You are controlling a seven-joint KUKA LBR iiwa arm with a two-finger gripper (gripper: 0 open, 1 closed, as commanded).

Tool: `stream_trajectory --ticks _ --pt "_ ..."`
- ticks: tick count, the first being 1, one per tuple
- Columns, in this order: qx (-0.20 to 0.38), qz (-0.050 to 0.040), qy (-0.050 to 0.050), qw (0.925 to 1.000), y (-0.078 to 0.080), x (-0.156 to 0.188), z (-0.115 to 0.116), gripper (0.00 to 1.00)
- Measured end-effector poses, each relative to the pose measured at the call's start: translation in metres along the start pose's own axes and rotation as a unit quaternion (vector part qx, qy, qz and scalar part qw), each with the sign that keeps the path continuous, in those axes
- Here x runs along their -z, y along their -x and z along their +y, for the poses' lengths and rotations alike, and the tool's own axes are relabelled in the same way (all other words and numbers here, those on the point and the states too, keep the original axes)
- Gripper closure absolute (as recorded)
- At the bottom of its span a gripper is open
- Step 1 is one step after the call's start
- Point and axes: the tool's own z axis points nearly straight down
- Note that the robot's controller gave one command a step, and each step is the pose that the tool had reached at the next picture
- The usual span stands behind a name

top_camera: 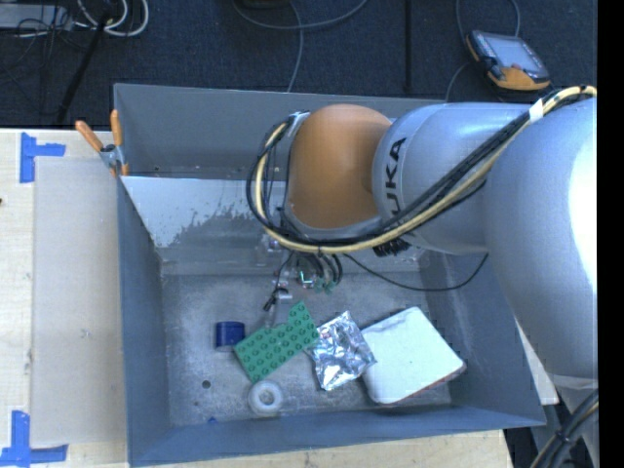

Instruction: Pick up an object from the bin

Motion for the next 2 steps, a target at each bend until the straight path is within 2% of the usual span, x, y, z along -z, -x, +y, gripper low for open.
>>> stream_trajectory --ticks 1,2 --pt "-0.002 0.0011 0.000 1.0000 -0.0560 -0.0566 -0.0132 0.00" --pt "-0.002 -0.0026 0.001 1.0000 -0.0521 -0.0509 -0.0124 1.00"
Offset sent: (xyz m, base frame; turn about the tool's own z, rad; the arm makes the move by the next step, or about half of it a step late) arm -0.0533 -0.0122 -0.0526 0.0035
